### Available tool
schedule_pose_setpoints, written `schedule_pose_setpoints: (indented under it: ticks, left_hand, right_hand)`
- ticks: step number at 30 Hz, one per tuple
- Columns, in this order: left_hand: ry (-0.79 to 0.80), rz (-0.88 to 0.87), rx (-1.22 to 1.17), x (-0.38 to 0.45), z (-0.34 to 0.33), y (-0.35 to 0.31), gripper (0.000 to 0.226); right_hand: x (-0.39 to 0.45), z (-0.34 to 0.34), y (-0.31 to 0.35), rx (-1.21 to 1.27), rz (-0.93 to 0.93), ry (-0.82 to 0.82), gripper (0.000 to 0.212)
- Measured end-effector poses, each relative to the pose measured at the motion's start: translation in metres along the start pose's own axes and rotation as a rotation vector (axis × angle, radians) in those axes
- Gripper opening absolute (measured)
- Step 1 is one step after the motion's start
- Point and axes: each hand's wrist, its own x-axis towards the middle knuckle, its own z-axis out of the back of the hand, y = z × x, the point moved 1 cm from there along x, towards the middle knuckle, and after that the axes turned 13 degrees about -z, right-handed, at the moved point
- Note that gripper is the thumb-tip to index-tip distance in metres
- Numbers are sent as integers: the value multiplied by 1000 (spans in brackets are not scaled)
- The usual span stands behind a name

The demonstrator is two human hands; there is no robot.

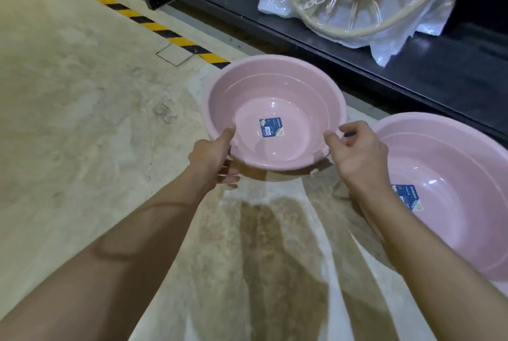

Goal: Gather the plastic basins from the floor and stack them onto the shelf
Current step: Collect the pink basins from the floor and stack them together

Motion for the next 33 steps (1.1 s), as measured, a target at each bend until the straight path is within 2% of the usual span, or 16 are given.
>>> schedule_pose_setpoints:
  ticks: [5, 11, 17, 19, 23, 27, 30, 33]
  left_hand:
    - [16, -26, 51, 15, -1, -1, 41]
    - [-68, -57, 135, 31, 27, 4, 25]
    - [-126, -51, 143, 39, 79, 22, 38]
    - [-115, -43, 138, 37, 91, 26, 38]
    - [-91, -41, 122, 32, 99, 32, 33]
    - [-113, -67, 65, 28, 96, 35, 28]
    - [-150, -79, 37, 26, 94, 38, 30]
    - [-157, -98, 39, 23, 93, 39, 32]
  right_hand:
    - [33, 1, 8, -59, -24, -63, 44]
    - [51, -15, 7, -201, -86, 38, 53]
    - [50, -56, 8, -210, -258, 189, 66]
    - [44, -71, 2, -188, -320, 252, 62]
    - [36, -84, -7, -68, -464, 275, 50]
    - [36, -84, -7, -64, -423, 269, 45]
    - [35, -82, -8, -49, -368, 248, 25]
    - [33, -78, -9, -2, -335, 225, 19]
